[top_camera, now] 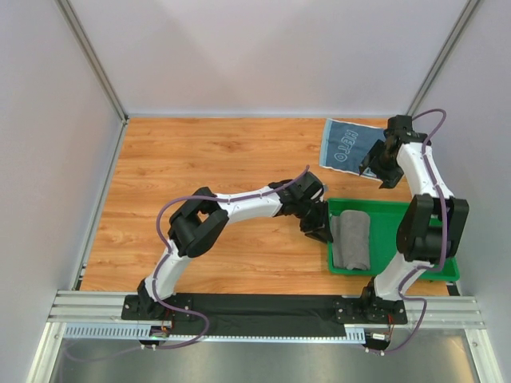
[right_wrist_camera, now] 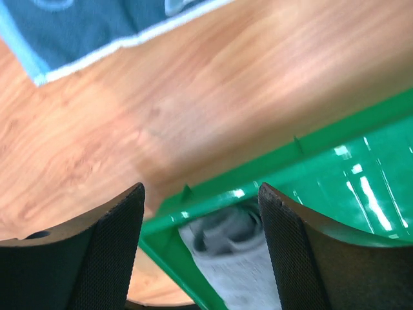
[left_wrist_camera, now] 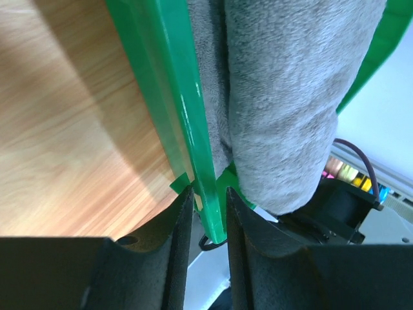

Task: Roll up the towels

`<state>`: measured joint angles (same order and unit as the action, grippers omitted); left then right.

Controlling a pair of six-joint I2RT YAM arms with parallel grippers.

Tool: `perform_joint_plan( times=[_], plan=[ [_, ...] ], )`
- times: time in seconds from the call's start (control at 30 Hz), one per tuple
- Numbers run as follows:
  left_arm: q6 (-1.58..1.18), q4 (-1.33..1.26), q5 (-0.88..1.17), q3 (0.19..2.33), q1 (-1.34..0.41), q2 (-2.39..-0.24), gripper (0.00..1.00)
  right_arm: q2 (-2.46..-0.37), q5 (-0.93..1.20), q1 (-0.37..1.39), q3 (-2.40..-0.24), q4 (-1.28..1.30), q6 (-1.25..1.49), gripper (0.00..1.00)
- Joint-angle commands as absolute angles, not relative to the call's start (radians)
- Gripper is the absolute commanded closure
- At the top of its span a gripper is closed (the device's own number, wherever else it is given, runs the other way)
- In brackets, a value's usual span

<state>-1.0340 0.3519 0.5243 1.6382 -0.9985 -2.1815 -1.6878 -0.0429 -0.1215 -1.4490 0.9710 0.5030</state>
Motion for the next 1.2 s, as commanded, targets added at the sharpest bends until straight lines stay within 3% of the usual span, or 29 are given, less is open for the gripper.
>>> perform_joint_plan(
  times=[0.0,0.2,0.4,0.6,0.7,0.73,0.8,0.83,0.9,1.03,1.17],
  plan=[
    [-1.045,0.302,0.58,1.703,-1.022,-2.206,0.66,-1.814,-0.015,-0.146,-1.577,0.945,0.466,0.28],
    [-0.977,0.337,0.604,1.686,-1.023,-2.154,0.59,-2.046,-0.061,-0.146,-1.822,0.992,0.44,0.29],
    [-0.957,0.298,0.598,1.456,-0.997,-1.987,0.57,-2.247,-0.132,-0.146,-2.063,1.069,0.422,0.29],
    [-0.917,0.307,0.566,1.248,-0.953,-1.833,0.57,-2.33,-0.199,-0.146,-2.103,1.086,0.413,0.3],
    [-0.904,0.311,0.552,1.178,-0.934,-1.784,0.58,-2.342,-0.187,-0.146,-2.083,1.065,0.411,0.39],
    [-0.9,0.313,0.554,1.163,-0.93,-1.775,0.58,-2.348,-0.18,-0.146,-2.085,1.065,0.408,0.53],
    [-0.893,0.311,0.549,1.112,-0.913,-1.743,0.59,-2.365,-0.15,-0.144,-2.089,1.065,0.407,0.7],
    [-0.893,0.31,0.548,1.094,-0.908,-1.729,0.59,-2.368,-0.138,-0.143,-2.091,1.065,0.408,0.89],
    [-0.893,0.296,0.542,1.039,-0.891,-1.689,0.6,-2.361,-0.126,-0.129,-2.083,1.052,0.407,1.0],
    [-0.894,0.296,0.515,0.961,-0.865,-1.623,0.61,-2.33,-0.1,-0.083,-2.089,1.061,0.407,1.0],
    [-0.91,0.298,0.471,0.867,-0.825,-1.507,0.63,-2.251,0.064,0.044,-2.095,1.037,0.422,1.0]
  ],
)
